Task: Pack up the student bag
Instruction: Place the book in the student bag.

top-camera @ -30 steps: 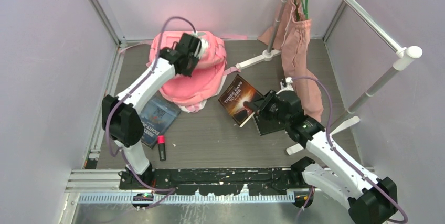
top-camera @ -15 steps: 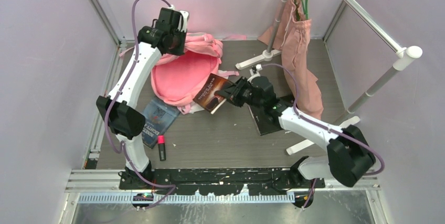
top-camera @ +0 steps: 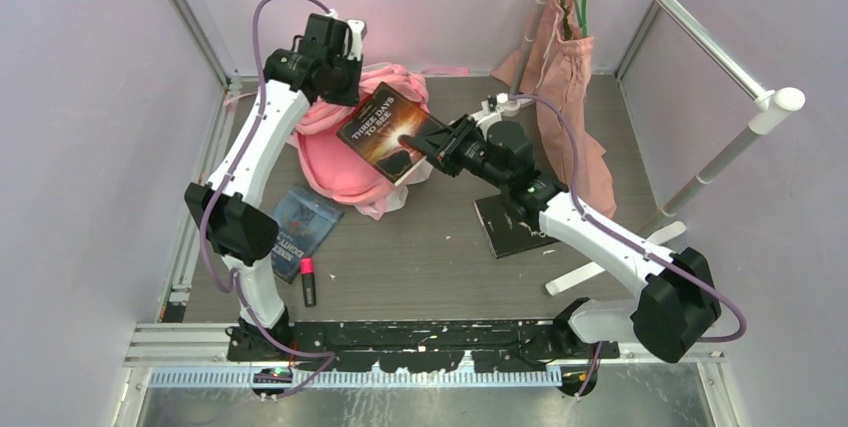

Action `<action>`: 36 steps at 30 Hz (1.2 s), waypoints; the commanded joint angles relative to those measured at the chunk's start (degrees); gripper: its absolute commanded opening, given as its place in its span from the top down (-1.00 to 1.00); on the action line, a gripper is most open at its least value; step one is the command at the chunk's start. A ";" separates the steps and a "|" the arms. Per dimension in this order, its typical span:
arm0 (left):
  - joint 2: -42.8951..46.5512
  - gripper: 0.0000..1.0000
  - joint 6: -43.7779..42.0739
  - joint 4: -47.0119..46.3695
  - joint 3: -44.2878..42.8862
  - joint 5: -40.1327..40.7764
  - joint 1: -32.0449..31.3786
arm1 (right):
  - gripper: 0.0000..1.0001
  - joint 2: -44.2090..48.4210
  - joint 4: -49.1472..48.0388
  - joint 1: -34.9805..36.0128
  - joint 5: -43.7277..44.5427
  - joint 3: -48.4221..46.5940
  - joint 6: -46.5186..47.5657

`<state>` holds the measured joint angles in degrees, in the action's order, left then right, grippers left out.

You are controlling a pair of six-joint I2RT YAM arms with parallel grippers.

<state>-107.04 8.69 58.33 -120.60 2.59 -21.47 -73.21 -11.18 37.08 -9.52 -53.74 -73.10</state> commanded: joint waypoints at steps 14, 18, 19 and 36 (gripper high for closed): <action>1.76 1.00 8.42 -6.06 -6.40 -14.02 4.47 | 0.98 -7.85 -17.75 2.69 6.17 4.59 -3.99; 1.88 1.00 9.09 -5.92 -5.96 -15.16 4.51 | 0.98 -11.80 -20.86 3.17 7.28 6.44 -5.03; 2.06 1.00 9.26 -6.13 -5.68 -15.52 4.51 | 0.98 -12.92 -21.28 3.29 7.27 6.40 -5.28; 4.14 1.00 10.28 -7.57 -1.58 -19.60 4.51 | 0.98 -24.23 -16.42 2.25 21.29 -11.80 -7.42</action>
<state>-107.37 16.53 57.52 -121.75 -11.90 -16.86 -94.19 -24.23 39.66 4.34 -59.77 -78.02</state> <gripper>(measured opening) 0.026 0.195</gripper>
